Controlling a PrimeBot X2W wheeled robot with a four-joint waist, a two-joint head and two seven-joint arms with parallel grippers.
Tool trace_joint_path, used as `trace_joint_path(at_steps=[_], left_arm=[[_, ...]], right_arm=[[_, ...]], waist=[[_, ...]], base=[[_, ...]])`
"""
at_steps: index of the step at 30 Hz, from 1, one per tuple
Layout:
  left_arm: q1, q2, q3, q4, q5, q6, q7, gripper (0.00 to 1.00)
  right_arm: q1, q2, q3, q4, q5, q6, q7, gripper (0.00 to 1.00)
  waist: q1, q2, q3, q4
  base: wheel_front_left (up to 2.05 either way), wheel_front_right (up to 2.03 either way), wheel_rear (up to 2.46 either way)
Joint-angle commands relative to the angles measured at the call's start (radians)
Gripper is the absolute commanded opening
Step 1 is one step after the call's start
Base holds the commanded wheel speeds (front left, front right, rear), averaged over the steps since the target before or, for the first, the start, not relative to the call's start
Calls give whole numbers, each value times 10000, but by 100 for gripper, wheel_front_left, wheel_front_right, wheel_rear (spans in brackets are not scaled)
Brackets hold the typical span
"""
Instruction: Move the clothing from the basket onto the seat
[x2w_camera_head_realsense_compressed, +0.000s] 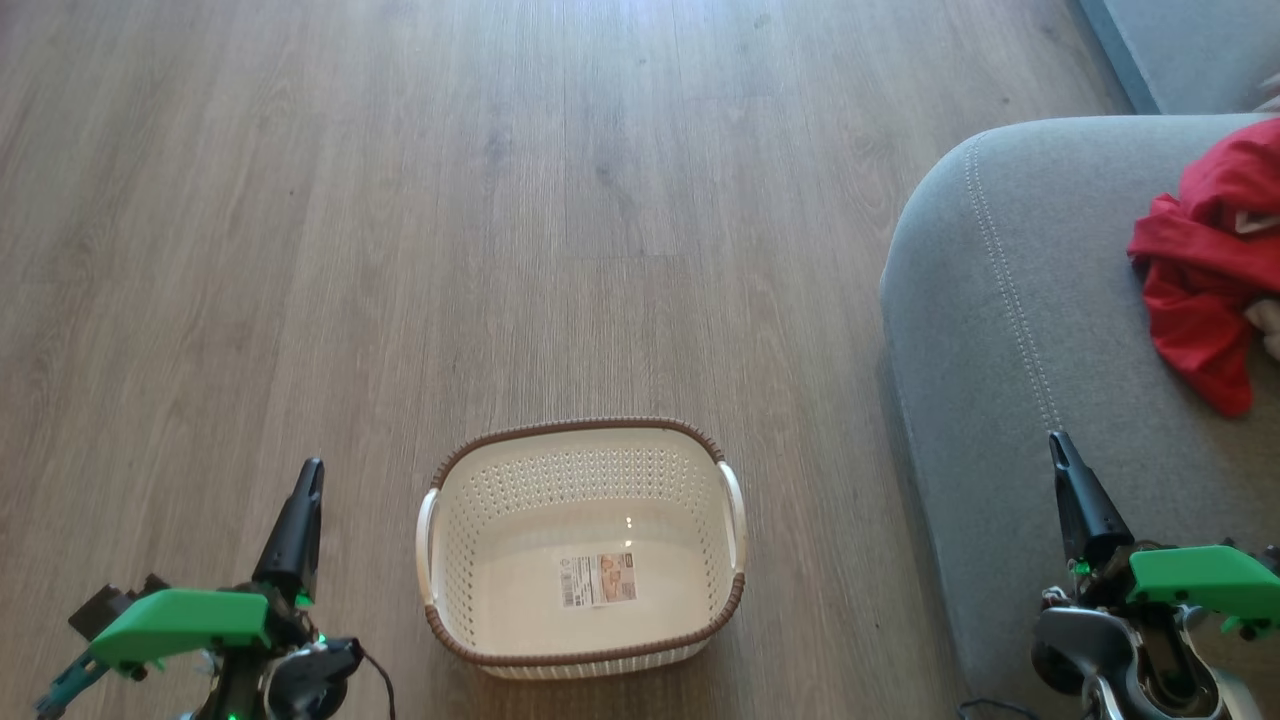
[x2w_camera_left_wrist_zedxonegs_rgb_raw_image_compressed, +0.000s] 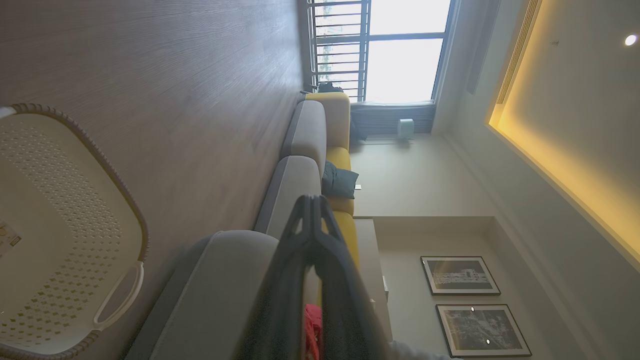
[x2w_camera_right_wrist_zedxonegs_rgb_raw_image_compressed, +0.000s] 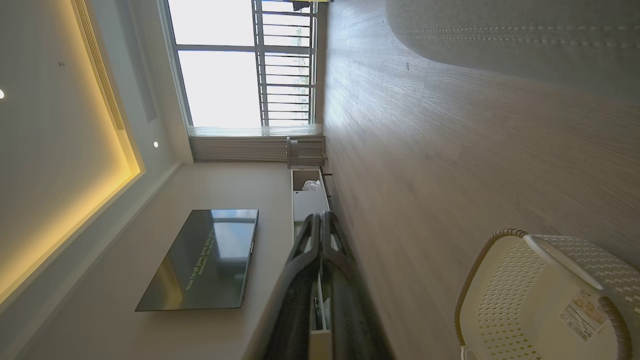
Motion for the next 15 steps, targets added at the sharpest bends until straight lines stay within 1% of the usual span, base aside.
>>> trace_joint_path(at_steps=[1,15], left_arm=[[-587,132,425,-329,-61,-92,51,0],[-591,97,474,-327,-20,-92,90,0]], right_arm=[[-543,-78,154,-393,64,0,67,0],[-547,-46,109,-390,27,0,103,0]], waist=[[0,-1,1,0],[0,-1,1,0]], base=[[0,0,0],[0,0,0]])
